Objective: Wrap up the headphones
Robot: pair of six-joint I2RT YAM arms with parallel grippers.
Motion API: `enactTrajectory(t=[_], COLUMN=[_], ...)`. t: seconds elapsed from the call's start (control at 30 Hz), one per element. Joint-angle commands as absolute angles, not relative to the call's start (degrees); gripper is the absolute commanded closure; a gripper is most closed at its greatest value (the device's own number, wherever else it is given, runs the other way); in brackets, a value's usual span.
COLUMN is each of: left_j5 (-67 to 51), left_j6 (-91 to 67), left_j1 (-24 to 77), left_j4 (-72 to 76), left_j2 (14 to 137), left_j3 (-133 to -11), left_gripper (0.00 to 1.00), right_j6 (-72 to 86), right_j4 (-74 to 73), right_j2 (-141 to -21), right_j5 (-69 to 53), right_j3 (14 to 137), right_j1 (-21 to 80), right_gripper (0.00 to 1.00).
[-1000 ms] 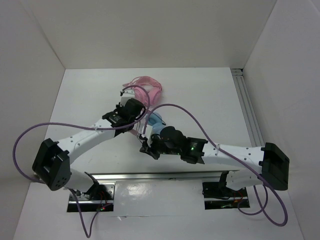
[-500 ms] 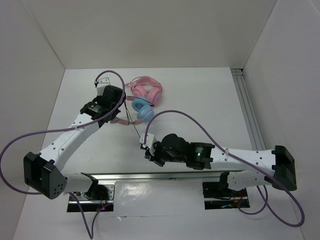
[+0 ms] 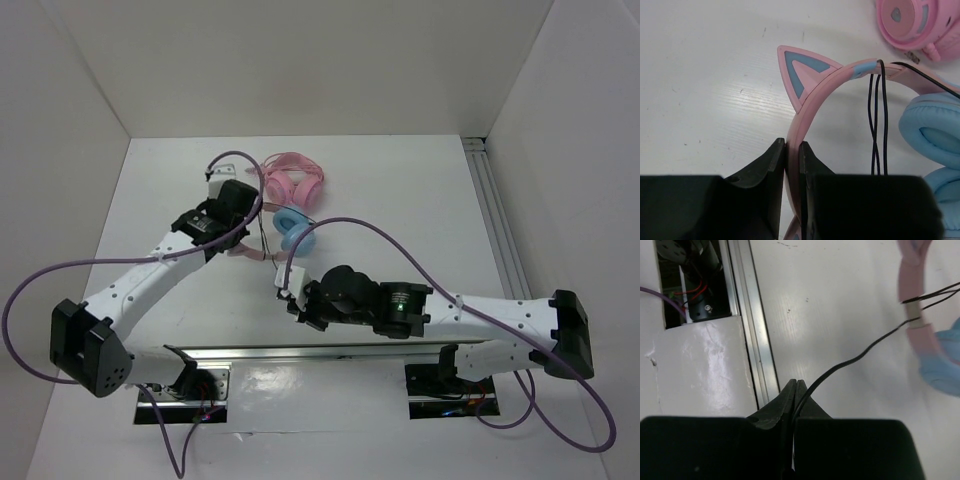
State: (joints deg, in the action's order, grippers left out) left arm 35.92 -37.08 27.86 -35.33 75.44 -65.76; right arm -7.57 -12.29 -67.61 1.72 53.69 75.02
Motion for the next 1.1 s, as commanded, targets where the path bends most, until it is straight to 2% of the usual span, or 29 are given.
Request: enactTrajectory(t=[0.0,0.2,0.3,0.43,0.5,0.8,1.07], left_j5=[38.4,34.1,27.4,12.1,8.0,-6.6,-14.9], left_j6=[-32.9,-17.6,-9.0,-0.9,1.8,3.6,4.7], left_j1=[31.2,39.9,43.7,45.2,45.2,45.2,45.2], left_j4=[-29.6,-24.4,-22.2,-26.9,-28.5,-32.0,-33.7], left_j2=[75.6,71.5,66.8,62.8,61.4,59.4,57.7], left_j3=[-65.5,-60.7,-58.4,-58.4,-57.8,-56.7,-57.2], left_gripper=[1.00,1.00,1.00,1.00,1.00,1.00,1.00], right_j6=[-11.0,-12.5,-12.5,-12.5,-11.9,-11.3,-11.3], right_j4=[-16.5,-20.3,-21.5,-23.4,-23.4,-18.9,-16.7], right_j2=[-67.1,-66.0,-65.5,-63.7,-62.9,-56.7,-56.2], right_j5=[6.6,13.3,15.6,20.0,22.7,36.2,39.0], right_j3=[59.2,61.3,61.8,61.6,60.9,57.8,54.6], right_j1=[75.8,75.8,76.4,77.5,78.0,78.6,78.6], right_gripper=[1.00,1.00,1.00,1.00,1.00,1.00,1.00])
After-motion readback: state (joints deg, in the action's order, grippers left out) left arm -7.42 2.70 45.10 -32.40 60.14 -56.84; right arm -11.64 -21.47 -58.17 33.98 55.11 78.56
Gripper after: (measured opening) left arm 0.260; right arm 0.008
